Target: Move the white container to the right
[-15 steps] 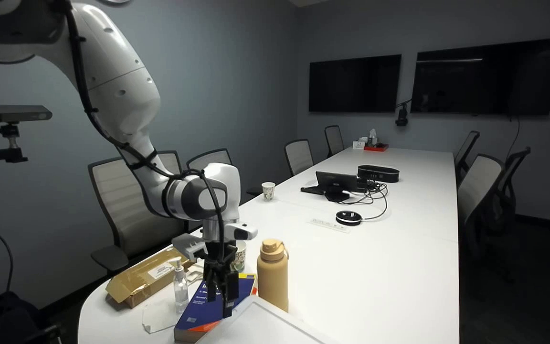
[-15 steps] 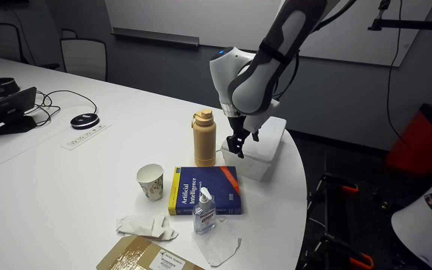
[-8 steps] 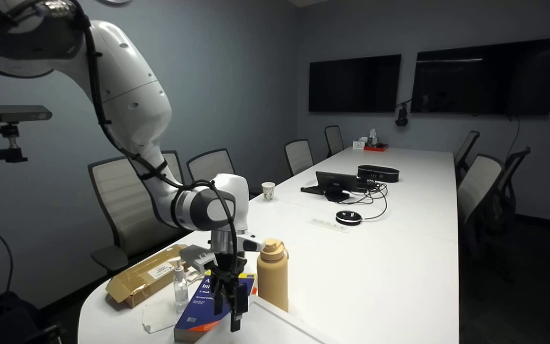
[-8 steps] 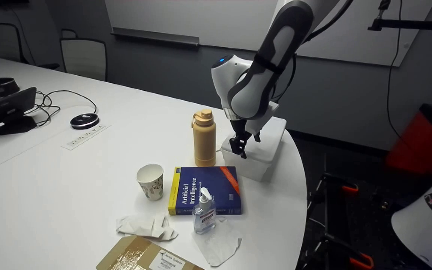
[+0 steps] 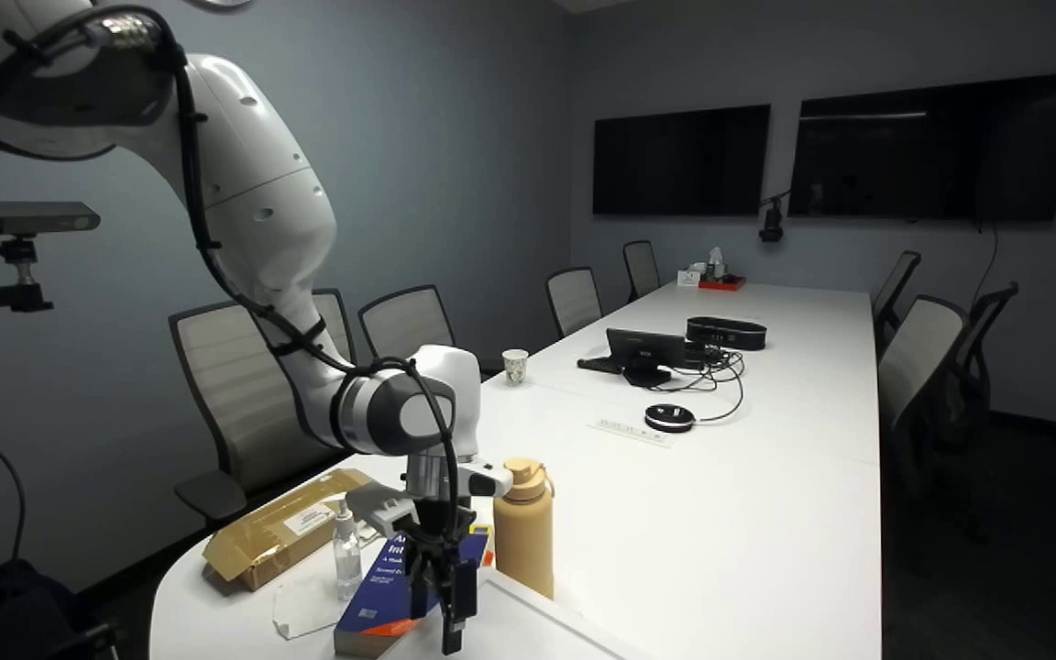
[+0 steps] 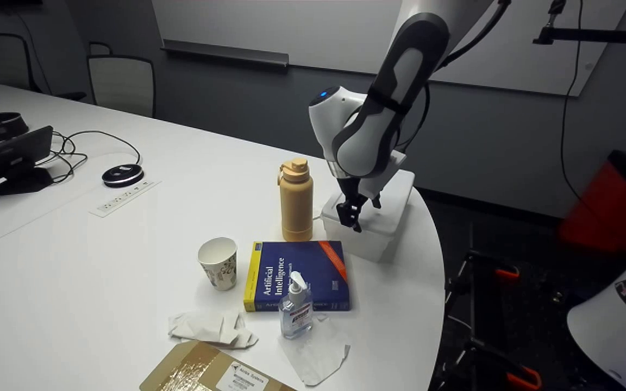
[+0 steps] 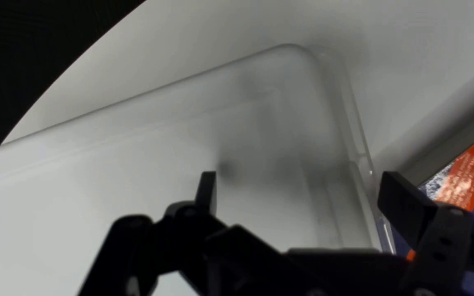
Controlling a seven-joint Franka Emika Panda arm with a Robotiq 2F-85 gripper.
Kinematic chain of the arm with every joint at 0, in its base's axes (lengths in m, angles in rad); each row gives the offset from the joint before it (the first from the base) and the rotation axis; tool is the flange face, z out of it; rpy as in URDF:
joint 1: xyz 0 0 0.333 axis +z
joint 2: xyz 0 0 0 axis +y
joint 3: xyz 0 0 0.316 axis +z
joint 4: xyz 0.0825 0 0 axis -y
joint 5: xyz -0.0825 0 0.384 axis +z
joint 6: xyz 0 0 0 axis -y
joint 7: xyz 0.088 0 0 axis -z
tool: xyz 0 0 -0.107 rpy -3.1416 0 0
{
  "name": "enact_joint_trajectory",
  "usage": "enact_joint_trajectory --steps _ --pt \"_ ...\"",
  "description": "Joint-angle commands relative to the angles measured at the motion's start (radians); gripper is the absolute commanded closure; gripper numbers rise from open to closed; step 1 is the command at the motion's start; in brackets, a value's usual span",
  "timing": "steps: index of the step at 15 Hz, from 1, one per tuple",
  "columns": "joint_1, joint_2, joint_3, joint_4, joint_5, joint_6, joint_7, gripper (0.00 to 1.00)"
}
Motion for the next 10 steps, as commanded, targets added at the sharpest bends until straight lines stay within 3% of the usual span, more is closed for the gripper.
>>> enact_joint_trajectory --steps 1,10 --pt "0.002 0.005 -0.023 -0.004 -0.009 0.021 -0.016 0.00" --pt "-0.048 -0.012 -0.009 0.004 0.048 -0.011 -0.069 0.00"
